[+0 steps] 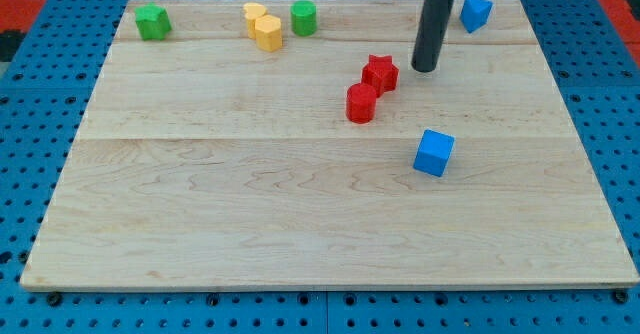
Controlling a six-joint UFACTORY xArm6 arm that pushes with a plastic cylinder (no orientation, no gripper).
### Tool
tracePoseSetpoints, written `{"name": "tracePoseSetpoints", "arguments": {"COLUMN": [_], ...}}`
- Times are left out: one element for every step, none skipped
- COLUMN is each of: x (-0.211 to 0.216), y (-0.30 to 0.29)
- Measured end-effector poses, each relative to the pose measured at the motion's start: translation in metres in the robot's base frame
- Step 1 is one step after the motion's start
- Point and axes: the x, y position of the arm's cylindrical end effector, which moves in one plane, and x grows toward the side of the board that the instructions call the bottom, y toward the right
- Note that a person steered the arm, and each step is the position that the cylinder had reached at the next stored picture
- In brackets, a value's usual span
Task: Move the red star to the left of the red circle
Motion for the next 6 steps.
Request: {"name": "tracePoseSetpoints", "arguments": {"x": [0.002,0.010,0.010,0.010,0.010,0.010], "y": [-0.005,-0.033,-0.033,-0.067,-0.114,-0.149]}}
